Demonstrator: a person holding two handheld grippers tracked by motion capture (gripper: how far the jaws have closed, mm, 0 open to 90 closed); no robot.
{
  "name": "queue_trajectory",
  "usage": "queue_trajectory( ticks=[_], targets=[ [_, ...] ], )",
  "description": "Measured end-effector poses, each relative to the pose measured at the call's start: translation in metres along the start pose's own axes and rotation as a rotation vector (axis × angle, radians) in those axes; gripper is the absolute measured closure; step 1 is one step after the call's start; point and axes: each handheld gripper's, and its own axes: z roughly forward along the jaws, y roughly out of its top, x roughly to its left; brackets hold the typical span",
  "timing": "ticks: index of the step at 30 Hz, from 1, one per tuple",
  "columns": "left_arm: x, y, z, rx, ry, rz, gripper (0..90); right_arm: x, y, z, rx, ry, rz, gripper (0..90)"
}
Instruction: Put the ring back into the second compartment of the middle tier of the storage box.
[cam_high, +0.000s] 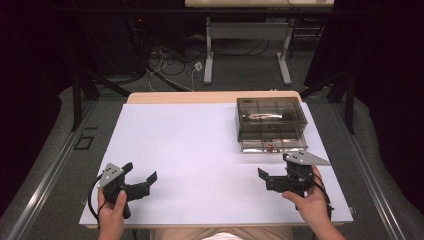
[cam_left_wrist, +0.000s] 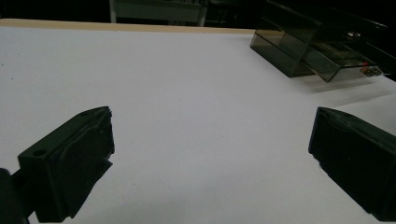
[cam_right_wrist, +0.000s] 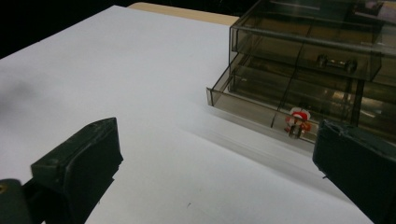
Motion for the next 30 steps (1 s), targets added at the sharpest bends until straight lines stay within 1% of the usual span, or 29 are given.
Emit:
queue_trajectory(
  ticks=[3, 5, 8, 10, 13, 16, 19, 20, 22, 23, 25, 27, 30],
  targets=[
    [0.0, 0.0, 0.0, -0.001, 0.0, -0.002, 0.2, -0.001, -0.009, 0.002, 0.013, -0.006, 0.011, 1.9],
    [0.0, 0.0, 0.0, 0.0, 0.0, -0.001, 0.2, -0.001, -0.014, 0.004, 0.024, -0.013, 0.007, 2.0],
    [0.0, 0.0, 0.0, 0.0, 0.0, -0.002, 0.2, 0.0, -0.02, 0.006, 0.042, -0.005, 0.007, 2.6],
    [0.0, 0.0, 0.0, -0.003, -0.002, -0.001, 0.2, 0.001, -0.024, 0.007, 0.031, -0.006, 0.001, 2.6],
    [0.0, 0.0, 0.0, -0.001, -0.001, 0.0, 0.2, 0.004, -0.029, 0.008, 0.023, -0.006, -0.027, 2.6],
    [0.0, 0.0, 0.0, -0.004, -0.001, -0.004, 0.2, 0.006, -0.035, 0.01, 0.018, -0.005, -0.04, 2.6],
    [0.0, 0.0, 0.0, -0.001, -0.004, 0.006, 0.2, 0.007, -0.04, 0.013, 0.019, -0.009, -0.042, 4.6],
    [0.0, 0.0, 0.0, -0.001, -0.004, 0.007, 0.2, 0.007, -0.043, 0.014, 0.02, -0.012, -0.032, 5.8],
    [-0.001, 0.0, 0.0, 0.001, -0.006, 0.004, 0.2, 0.006, -0.046, 0.015, 0.032, -0.013, -0.03, 5.9],
    [-0.001, 0.0, 0.0, 0.001, -0.006, 0.005, 0.2, 0.005, -0.048, 0.016, 0.033, -0.01, -0.018, 5.8],
    [-0.001, 0.0, 0.0, 0.002, -0.007, 0.005, 0.2, 0.002, -0.052, 0.019, 0.047, -0.011, -0.02, 5.5],
    [-0.001, 0.0, 0.0, 0.002, -0.008, 0.007, 0.2, -0.001, -0.055, 0.021, 0.066, -0.019, -0.018, 5.5],
    [-0.001, 0.0, 0.0, 0.003, -0.009, 0.007, 0.2, -0.004, -0.059, 0.024, 0.07, -0.038, -0.019, 5.4]
  ],
)
